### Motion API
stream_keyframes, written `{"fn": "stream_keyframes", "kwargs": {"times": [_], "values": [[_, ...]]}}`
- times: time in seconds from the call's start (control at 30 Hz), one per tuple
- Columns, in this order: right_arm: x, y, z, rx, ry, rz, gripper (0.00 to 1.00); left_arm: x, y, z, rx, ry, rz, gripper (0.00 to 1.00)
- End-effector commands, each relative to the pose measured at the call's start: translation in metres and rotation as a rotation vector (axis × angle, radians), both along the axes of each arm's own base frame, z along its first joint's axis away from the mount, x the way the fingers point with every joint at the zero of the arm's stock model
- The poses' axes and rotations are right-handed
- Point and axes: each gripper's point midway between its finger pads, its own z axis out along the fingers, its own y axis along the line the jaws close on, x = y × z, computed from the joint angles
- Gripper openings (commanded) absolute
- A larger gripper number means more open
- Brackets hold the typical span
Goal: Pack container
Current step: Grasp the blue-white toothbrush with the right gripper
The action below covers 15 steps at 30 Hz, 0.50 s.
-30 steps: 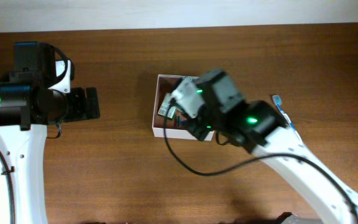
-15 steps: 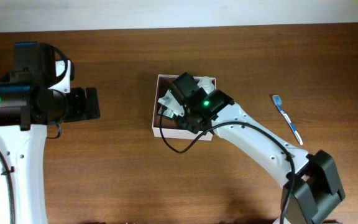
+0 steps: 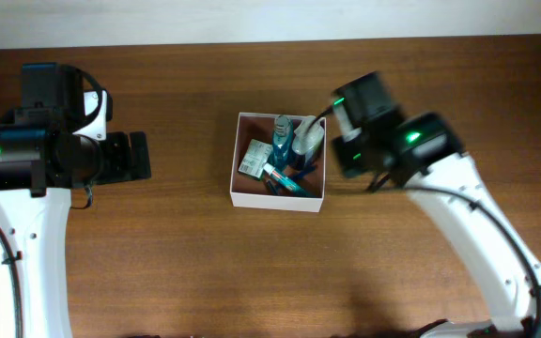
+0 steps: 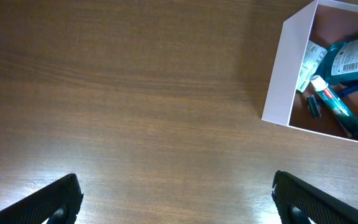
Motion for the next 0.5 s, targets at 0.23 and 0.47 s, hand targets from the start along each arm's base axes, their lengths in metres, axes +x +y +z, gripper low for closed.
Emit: {"fn": "stream_keyframes", "kwargs": {"times": [0.23,0.47], "values": [[0.038,-0.131,-0.098,0.106,0.132,-0.39,0.59,-0.002,0.002,0.007,0.01,-0.022,0.0,0.99],[0.042,-0.166,-0.175,0.089,0.287,-0.39,0.61,-0.002,0.002,0.007,0.01,-0.022,0.0,0.99]]}}
